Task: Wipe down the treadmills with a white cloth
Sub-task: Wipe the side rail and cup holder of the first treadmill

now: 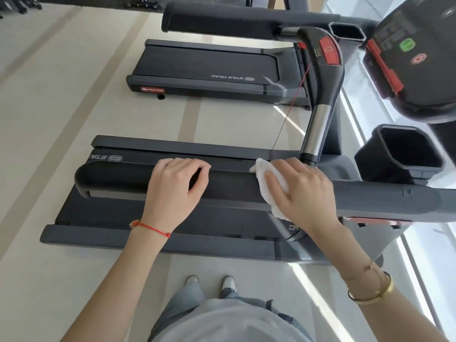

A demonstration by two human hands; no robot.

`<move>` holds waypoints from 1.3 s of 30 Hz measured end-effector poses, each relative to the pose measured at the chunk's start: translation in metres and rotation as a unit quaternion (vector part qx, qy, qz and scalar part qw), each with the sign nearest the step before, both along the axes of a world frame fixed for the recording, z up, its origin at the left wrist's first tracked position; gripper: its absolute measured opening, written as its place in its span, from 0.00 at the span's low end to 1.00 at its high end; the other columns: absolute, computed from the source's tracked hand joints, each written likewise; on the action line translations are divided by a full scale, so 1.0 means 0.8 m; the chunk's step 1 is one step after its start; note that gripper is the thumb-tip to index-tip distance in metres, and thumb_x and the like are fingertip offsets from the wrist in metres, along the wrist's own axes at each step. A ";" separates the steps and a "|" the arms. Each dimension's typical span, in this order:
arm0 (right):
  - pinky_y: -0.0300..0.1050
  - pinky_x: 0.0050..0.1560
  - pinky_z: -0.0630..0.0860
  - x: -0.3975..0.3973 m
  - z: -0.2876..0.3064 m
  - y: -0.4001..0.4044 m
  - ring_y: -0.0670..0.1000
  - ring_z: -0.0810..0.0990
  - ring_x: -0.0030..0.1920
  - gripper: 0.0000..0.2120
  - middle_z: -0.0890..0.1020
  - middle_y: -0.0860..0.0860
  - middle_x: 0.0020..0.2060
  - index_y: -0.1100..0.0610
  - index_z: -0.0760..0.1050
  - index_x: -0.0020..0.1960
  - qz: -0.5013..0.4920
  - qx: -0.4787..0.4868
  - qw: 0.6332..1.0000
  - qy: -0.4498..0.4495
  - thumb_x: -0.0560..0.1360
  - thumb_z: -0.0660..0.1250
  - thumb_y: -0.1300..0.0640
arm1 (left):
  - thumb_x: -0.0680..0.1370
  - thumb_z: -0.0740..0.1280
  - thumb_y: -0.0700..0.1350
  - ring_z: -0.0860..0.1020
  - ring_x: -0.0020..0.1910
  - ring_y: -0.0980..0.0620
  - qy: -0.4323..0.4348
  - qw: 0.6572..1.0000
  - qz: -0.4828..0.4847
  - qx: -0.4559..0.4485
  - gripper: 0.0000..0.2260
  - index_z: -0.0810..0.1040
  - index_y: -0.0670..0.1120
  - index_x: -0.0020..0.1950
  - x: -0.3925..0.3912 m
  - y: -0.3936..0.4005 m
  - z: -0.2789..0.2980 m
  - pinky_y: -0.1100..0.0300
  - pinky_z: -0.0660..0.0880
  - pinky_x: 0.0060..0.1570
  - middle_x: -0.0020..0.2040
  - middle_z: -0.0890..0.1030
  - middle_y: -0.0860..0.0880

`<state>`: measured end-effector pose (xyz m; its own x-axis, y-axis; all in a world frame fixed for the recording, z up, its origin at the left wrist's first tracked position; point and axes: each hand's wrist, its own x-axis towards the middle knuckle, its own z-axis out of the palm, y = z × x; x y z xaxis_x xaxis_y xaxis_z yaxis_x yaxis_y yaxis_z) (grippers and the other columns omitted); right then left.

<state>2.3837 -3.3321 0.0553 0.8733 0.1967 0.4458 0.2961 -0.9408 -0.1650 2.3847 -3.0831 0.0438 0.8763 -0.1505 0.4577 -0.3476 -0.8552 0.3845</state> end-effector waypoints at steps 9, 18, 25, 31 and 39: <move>0.50 0.44 0.72 -0.007 -0.010 0.051 0.55 0.76 0.40 0.16 0.79 0.51 0.47 0.54 0.78 0.58 0.099 -0.029 0.995 -0.004 0.82 0.55 0.48 | 0.81 0.63 0.44 0.81 0.44 0.53 0.002 1.000 -0.015 0.012 0.08 0.83 0.48 0.50 0.001 0.003 -0.001 0.54 0.71 0.56 0.45 0.84 0.55; 0.42 0.28 0.62 0.017 -0.002 0.071 0.53 0.66 0.25 0.14 0.71 0.49 0.28 0.54 0.71 0.37 -0.017 -0.045 0.999 0.014 0.78 0.58 0.50 | 0.82 0.62 0.45 0.81 0.51 0.54 0.011 1.000 0.012 0.024 0.09 0.82 0.48 0.53 -0.006 0.032 0.001 0.51 0.69 0.61 0.50 0.84 0.55; 0.43 0.25 0.66 0.018 -0.008 0.120 0.52 0.67 0.25 0.15 0.71 0.49 0.29 0.52 0.72 0.39 0.015 -0.048 0.999 -0.011 0.80 0.53 0.49 | 0.82 0.62 0.42 0.81 0.50 0.50 0.007 0.998 0.064 0.008 0.09 0.83 0.46 0.52 -0.007 0.092 0.000 0.49 0.70 0.62 0.49 0.84 0.52; 0.41 0.25 0.60 0.024 -0.009 0.180 0.52 0.69 0.26 0.15 0.72 0.48 0.30 0.52 0.72 0.40 0.027 -0.049 0.998 -0.014 0.80 0.53 0.49 | 0.82 0.62 0.42 0.81 0.50 0.51 0.002 0.998 0.065 0.008 0.10 0.83 0.47 0.51 -0.004 0.146 -0.003 0.49 0.71 0.61 0.49 0.84 0.53; 0.43 0.27 0.61 0.027 -0.005 0.296 0.52 0.68 0.28 0.17 0.74 0.49 0.34 0.52 0.75 0.45 0.043 -0.044 0.998 0.007 0.81 0.50 0.48 | 0.81 0.63 0.41 0.80 0.53 0.49 0.041 0.997 0.045 -0.042 0.09 0.81 0.44 0.57 -0.001 0.220 -0.006 0.48 0.74 0.58 0.54 0.83 0.50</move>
